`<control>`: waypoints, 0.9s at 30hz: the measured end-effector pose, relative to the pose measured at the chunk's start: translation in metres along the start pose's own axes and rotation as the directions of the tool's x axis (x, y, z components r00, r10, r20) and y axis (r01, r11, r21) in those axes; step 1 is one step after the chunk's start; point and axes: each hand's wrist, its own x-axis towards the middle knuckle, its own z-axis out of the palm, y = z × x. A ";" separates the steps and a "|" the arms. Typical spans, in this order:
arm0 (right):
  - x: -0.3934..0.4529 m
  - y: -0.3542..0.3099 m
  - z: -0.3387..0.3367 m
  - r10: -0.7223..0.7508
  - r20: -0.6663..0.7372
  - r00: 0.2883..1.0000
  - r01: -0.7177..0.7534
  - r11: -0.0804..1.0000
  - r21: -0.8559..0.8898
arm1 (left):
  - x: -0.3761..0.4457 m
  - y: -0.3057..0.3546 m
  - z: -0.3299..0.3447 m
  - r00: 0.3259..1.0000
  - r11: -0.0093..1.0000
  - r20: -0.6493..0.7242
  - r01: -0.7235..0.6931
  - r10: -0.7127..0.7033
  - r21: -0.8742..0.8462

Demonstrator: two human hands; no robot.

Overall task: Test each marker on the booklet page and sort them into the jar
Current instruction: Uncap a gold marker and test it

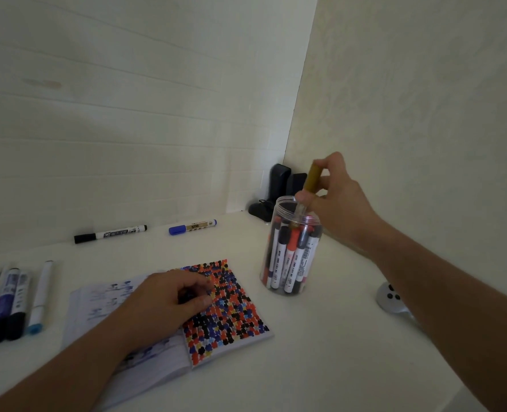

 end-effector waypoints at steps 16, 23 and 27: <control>-0.011 -0.004 0.013 -0.145 0.116 0.983 0.166 0.965 -0.203 | 0.002 -0.004 0.002 1.000 1.000 -0.005 0.008 -0.008 -0.014; -0.017 -0.003 0.022 -0.117 0.061 0.991 0.127 0.970 -0.207 | 0.001 -0.005 0.002 1.000 0.999 0.006 -0.014 0.014 0.031; -0.008 -0.007 0.013 -0.059 0.010 0.998 0.059 0.998 -0.024 | 0.003 -0.004 0.001 1.000 1.000 -0.008 0.002 -0.001 0.012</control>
